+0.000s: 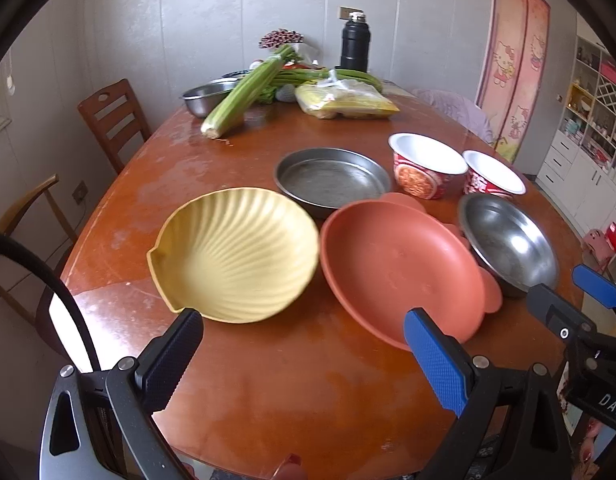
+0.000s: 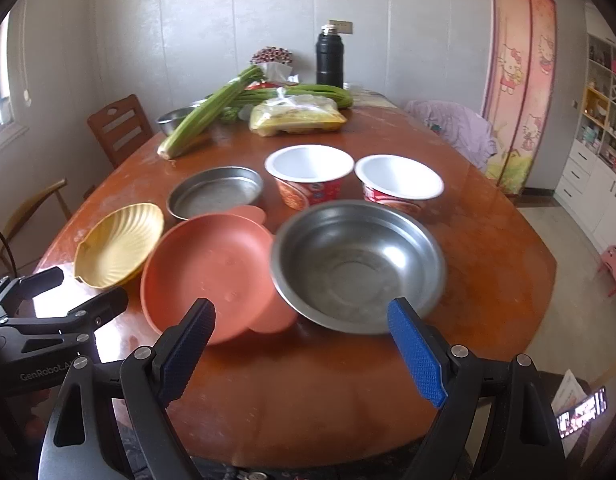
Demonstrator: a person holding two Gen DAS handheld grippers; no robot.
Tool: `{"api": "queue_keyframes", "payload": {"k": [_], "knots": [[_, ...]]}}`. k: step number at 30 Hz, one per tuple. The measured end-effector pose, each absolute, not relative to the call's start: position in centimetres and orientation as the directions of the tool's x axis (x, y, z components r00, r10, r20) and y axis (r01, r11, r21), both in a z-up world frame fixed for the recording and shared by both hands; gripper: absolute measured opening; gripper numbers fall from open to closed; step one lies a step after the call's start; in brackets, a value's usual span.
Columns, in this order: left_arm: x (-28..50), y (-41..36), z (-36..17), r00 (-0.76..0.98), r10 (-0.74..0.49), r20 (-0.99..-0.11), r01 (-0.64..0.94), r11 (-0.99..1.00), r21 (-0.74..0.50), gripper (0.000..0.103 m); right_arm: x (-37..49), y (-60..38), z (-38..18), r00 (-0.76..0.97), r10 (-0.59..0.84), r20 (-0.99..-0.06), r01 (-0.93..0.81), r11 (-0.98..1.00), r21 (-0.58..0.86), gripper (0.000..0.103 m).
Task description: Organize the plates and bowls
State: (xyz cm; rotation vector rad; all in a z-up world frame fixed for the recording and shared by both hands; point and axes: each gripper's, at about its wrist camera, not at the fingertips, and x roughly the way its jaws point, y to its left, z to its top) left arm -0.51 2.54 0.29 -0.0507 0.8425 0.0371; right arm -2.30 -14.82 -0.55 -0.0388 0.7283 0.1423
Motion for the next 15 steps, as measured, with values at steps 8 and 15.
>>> {"api": "queue_keyframes", "payload": {"k": [8,15], "knots": [[0.2,6.8,0.9,0.667,0.043,-0.744,-0.138,0.988,-0.066,0.101,0.0,-12.2,1.0,0.723,0.197,-0.662,-0.222,0.974,0.048,0.089],[0.7,10.8,0.6,0.655,0.087,-0.750,-0.227,0.970,-0.086,0.101,2.2,-8.5,2.7,0.720,0.262,-0.643,-0.317,0.948,0.031,0.089]]}}
